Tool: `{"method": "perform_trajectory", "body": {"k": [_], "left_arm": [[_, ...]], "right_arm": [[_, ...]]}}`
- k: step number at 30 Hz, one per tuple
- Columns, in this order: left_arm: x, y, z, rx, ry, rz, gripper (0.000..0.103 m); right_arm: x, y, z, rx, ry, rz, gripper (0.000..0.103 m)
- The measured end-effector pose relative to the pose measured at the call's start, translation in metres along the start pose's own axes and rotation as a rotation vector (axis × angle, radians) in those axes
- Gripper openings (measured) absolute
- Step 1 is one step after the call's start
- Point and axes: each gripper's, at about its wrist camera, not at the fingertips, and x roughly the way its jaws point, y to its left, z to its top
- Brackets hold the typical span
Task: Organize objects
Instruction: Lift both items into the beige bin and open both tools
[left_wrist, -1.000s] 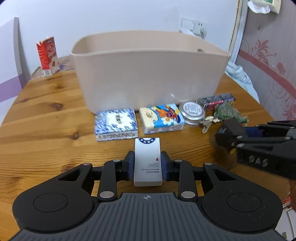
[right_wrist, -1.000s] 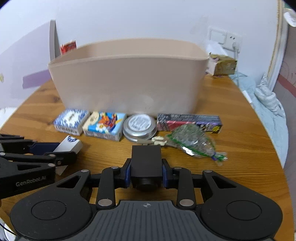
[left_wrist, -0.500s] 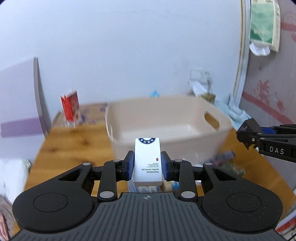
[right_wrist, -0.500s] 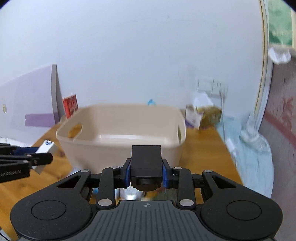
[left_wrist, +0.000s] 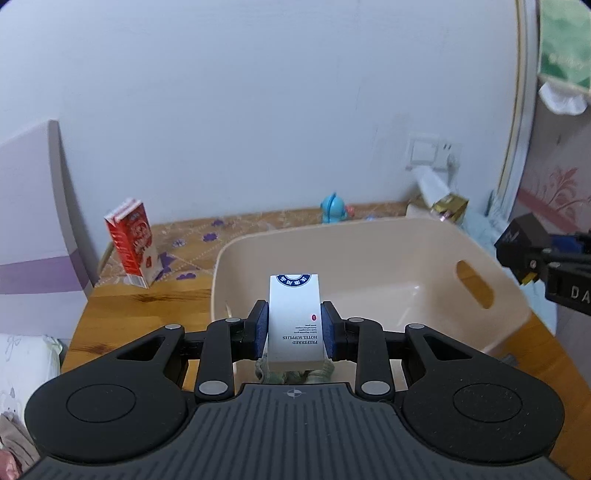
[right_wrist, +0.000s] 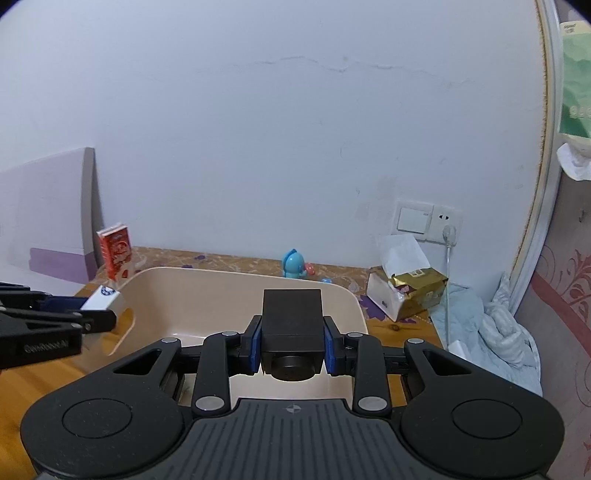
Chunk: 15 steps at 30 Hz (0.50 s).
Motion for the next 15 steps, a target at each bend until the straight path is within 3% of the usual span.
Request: {"method": "perform_trajectory", "body": {"k": [4, 13, 14, 15], "left_arm": [[0.037, -0.006, -0.003, 0.009, 0.079, 0.014, 0.031], [0.073, -0.016, -0.018, 0.035, 0.193, 0.01, 0.031], [0.071, -0.015, -0.018, 0.025, 0.184, 0.012, 0.033], [0.069, -0.014, -0.018, 0.019, 0.172, 0.017, 0.036]], "right_arm": [[0.033, 0.003, 0.002, -0.016, 0.059, -0.009, 0.03], [0.086, 0.007, -0.023, -0.03, 0.242, 0.03, 0.03], [0.086, 0.007, -0.024, -0.032, 0.247, 0.029, 0.041], [0.084, 0.008, -0.024, -0.037, 0.248, 0.025, 0.04]]}}
